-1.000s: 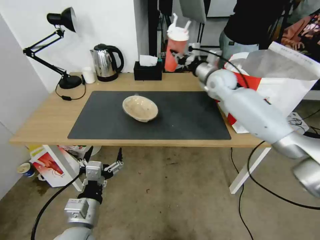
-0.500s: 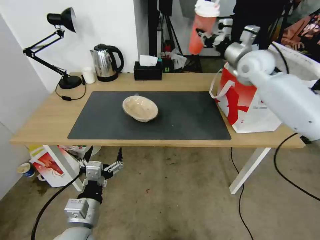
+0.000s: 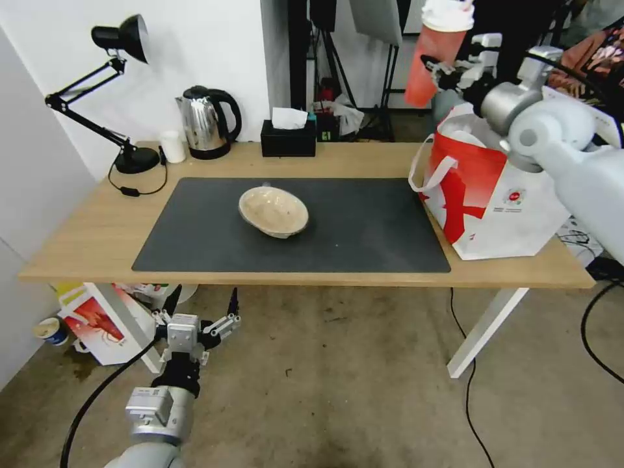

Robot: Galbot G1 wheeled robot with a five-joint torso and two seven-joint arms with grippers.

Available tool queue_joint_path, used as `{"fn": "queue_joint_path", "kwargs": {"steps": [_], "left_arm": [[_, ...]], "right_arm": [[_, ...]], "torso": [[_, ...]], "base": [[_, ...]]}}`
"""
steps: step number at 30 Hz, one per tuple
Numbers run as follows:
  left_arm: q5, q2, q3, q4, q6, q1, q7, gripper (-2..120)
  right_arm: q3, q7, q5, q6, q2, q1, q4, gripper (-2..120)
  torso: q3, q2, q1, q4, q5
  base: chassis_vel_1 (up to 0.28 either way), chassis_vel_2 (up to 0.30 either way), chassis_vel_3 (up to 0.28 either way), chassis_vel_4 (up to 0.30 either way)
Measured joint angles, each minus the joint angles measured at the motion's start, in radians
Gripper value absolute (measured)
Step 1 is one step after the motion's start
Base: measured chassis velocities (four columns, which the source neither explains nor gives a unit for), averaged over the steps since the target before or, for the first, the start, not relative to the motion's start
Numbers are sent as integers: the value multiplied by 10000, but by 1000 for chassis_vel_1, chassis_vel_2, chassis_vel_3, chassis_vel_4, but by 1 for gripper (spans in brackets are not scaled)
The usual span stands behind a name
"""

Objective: Pick up the trash from the table and place it into the takeout bag.

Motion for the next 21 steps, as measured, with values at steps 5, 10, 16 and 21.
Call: {"fn": "queue_joint_path", "kwargs": {"steps": [5,10,16,21], "left_arm": [[0,0,0,0,0,0,0,100],[0,-1,0,0,0,0,0,100],[0,0,0,0,0,0,0,100],[0,-1,0,0,0,0,0,100]], "right_arm": [[290,-136,33,7,-488,-298,-6,5],[651,-267,43,42,-954,-745,-9,5],[933,-362,123,99,-1333,-995,-9,5],[1146,-438,175,134,-1707,-1126,-123,5]], "torso": [[0,0,0,0,-1],[0,0,0,-2,0],[0,0,0,0,-2],[0,0,0,0,-2]], "base": [[0,0,0,0],[0,0,0,0],[0,0,0,0],[0,0,0,0]]}}
